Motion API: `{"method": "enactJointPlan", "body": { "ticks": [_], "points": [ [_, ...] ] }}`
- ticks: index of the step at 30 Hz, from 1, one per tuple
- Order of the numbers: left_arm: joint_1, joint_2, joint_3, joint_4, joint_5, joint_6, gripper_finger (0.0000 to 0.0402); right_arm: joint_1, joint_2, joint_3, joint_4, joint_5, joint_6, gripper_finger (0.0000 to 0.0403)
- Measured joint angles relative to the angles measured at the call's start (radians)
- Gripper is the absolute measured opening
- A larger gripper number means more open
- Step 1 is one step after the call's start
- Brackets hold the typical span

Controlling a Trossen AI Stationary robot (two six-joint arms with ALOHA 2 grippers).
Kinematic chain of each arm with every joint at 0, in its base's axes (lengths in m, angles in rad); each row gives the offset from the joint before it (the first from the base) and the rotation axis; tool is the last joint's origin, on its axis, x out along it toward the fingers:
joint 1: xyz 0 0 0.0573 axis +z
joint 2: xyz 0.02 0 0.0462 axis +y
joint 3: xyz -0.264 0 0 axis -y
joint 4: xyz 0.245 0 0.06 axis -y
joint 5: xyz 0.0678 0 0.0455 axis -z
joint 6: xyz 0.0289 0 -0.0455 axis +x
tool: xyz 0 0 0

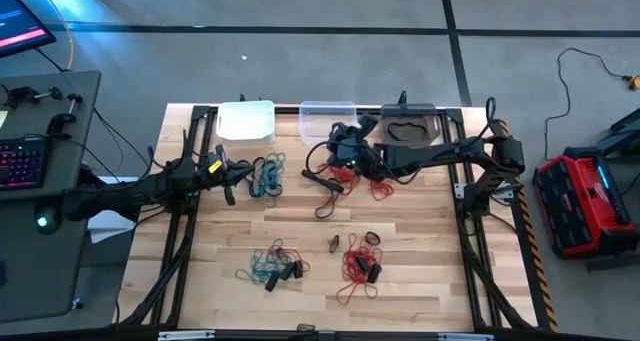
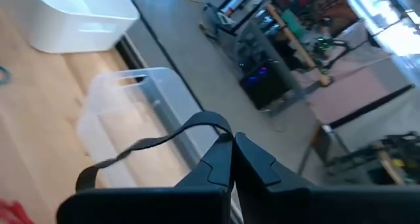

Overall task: Sort rubber bands into baskets
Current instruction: Put the black rubber band into the black bin

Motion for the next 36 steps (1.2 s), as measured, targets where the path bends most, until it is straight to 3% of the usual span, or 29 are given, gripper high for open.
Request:
{"method": "enactJointPlan", "body": {
  "ticks": [10, 15, 18, 22, 26, 30, 36],
  "points": [
    [0.000, 0.000, 0.000, 0.000, 0.000, 0.003, 0.0000, 0.018, -0.032, 0.000, -0.037, 0.199, -0.076, 0.0000],
    [0.000, 0.000, 0.000, -0.002, 0.001, 0.004, 0.0000, -0.022, -0.135, 0.000, -0.193, 0.241, 0.086, 0.0000],
    [0.000, 0.000, 0.000, -0.004, 0.000, 0.004, 0.0000, -0.070, -0.224, 0.000, -0.364, 0.222, 0.265, 0.0000],
    [0.000, 0.000, 0.000, -0.003, 0.000, 0.018, 0.0000, -0.159, -0.333, 0.000, -0.608, 0.121, 0.527, 0.0000],
    [0.000, 0.000, 0.000, -0.002, -0.009, 0.023, 0.0000, -0.246, -0.387, -0.027, -0.750, 0.081, 0.729, 0.0000],
    [0.000, 0.000, 0.000, -0.001, -0.018, 0.023, 0.0000, -0.310, -0.391, -0.081, -0.759, 0.066, 0.801, 0.0000],
    [0.000, 0.000, 0.000, -0.001, -0.021, 0.023, 0.0000, -0.400, -0.386, -0.176, -0.599, -0.042, 0.849, 0.0000]
  ]
}}
